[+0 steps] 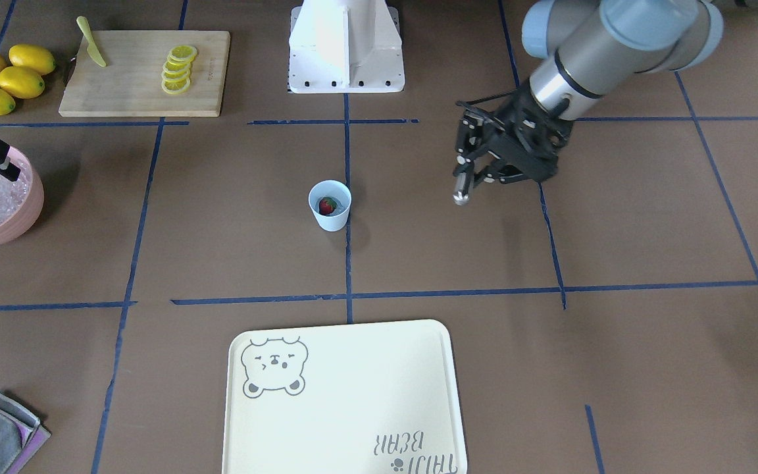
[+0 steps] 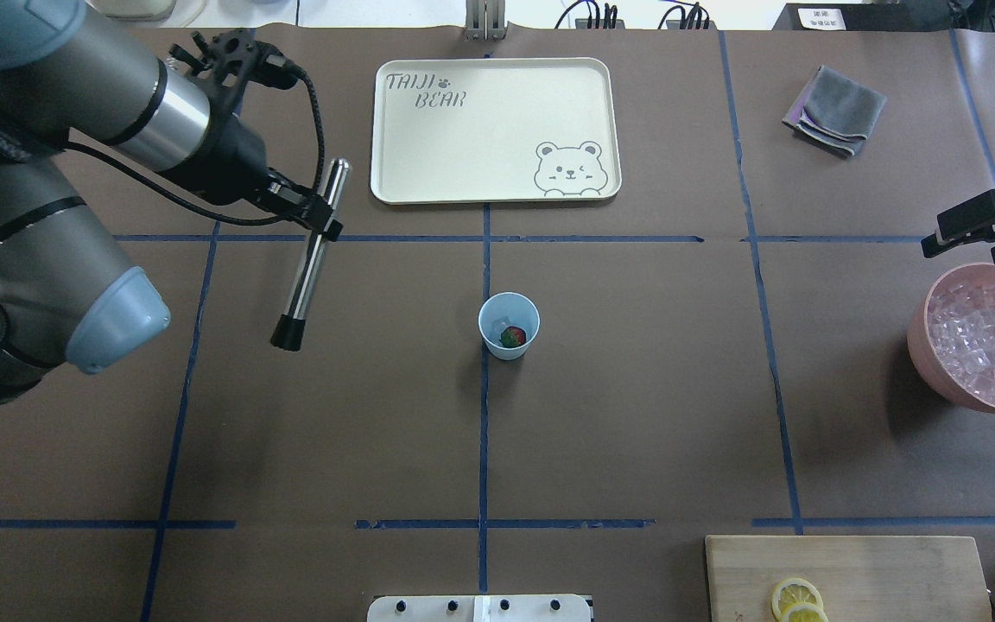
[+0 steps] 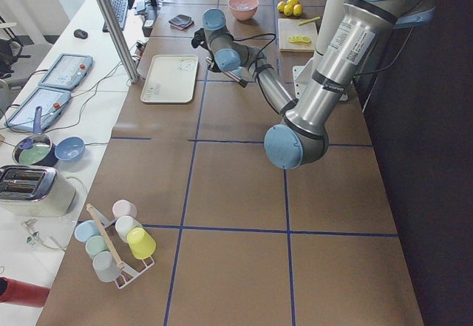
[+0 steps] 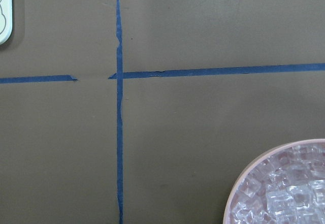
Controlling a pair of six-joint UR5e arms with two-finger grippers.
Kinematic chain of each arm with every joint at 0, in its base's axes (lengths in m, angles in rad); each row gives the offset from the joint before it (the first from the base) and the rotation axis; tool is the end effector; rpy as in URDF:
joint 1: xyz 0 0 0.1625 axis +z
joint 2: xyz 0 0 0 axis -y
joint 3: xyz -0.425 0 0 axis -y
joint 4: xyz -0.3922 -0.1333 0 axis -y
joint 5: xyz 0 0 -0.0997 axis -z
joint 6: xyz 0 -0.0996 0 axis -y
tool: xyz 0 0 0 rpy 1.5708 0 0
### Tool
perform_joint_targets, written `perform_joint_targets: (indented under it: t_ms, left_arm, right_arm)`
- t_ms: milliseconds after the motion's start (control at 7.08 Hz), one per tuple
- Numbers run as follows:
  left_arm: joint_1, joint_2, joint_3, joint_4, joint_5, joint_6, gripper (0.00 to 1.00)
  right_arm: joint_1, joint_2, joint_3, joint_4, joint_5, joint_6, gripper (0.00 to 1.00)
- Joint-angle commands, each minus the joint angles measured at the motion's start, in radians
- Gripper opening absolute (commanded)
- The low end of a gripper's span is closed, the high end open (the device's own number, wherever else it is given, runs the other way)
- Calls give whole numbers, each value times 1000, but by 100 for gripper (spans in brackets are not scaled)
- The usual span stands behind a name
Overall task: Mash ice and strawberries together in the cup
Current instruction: 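Carry the metal pestle with the left gripper over the blue cup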
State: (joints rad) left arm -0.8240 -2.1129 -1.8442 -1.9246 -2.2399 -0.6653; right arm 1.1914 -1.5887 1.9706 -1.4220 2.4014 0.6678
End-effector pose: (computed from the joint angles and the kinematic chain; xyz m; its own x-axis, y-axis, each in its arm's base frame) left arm 0.3544 -0.4882 0.1798 0.3116 0.5718 -0.7589 -0.0929 0.8132 0.5745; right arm -0.1209 -0.4646 0.4487 0.5810 0.0274 0.8134 -0.0514 0.9987 0.0031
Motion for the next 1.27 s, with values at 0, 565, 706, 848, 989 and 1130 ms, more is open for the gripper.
perform_joint_targets:
  t_ms: [0, 565, 706, 848, 989, 1130]
  left_arm:
    - [125, 32, 38, -510, 289, -2, 1]
    - [343, 4, 180, -936, 771, 108, 3]
    - [379, -15, 210, -1002, 846, 200, 3]
    - [417, -18, 238, -1042, 893, 246, 3]
    - [421, -12, 256, -1074, 931, 294, 3]
    - [463, -12, 260, -1102, 988, 350, 2]
  right_arm:
    - [-1, 1, -2, 0, 4, 1, 100]
    - [4, 1, 7, 2, 10, 0, 100]
    - [2, 1, 7, 2, 8, 1, 100]
    - [4, 1, 13, 2, 11, 1, 100]
    - [4, 1, 14, 2, 12, 1, 100]
    - [2, 1, 13, 2, 12, 1, 100]
